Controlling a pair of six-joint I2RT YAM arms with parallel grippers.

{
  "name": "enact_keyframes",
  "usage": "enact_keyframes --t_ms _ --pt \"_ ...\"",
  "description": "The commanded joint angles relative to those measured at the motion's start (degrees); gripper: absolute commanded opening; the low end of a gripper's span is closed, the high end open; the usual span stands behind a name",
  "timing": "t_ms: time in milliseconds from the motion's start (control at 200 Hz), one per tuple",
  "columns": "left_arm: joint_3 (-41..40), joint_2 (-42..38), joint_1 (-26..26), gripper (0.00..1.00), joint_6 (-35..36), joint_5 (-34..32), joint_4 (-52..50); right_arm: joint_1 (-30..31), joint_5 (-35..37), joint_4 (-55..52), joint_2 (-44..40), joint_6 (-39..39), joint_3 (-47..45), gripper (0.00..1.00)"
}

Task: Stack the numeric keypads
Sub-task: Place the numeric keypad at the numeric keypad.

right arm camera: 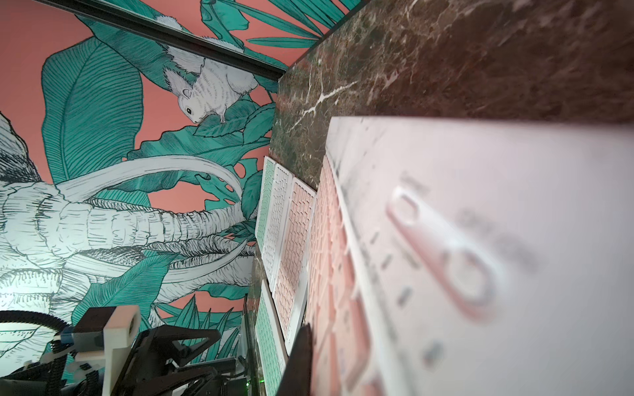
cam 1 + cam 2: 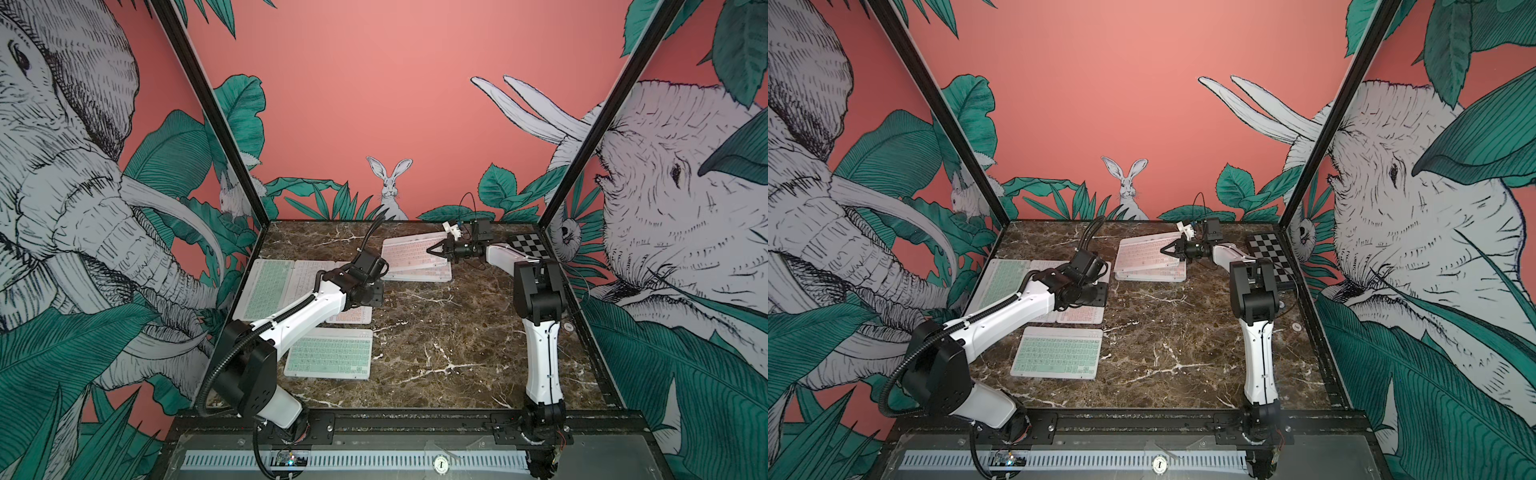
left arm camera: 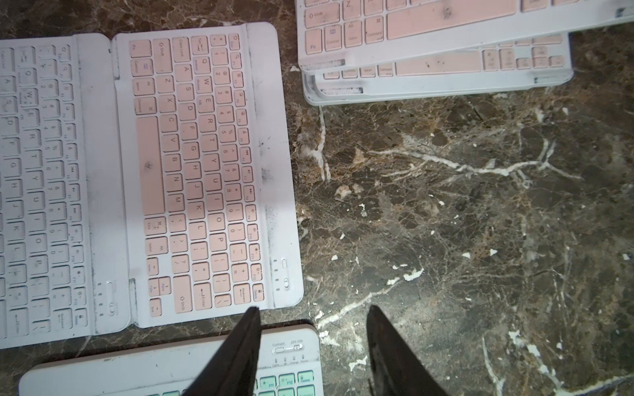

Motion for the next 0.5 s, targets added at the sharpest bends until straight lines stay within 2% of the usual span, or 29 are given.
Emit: enact_keyframes --t_ms 0,315,495 --pt "1.7 0.2 0.4 0.52 0.1 -0.2 -1.7 -0.8 -4.6 -0.4 0.3 -1.3 1.0 0.0" --pt "1.2 1.6 0.4 0.52 -0.5 1.2 -0.6 -2.7 -5.9 -2.9 0.8 -3.1 0.0 0.0" --pt "1.4 2.6 0.4 0.52 -0.5 1.8 -0.5 -2.7 -3.9 -17.1 2.7 -13.4 4.2 0.0"
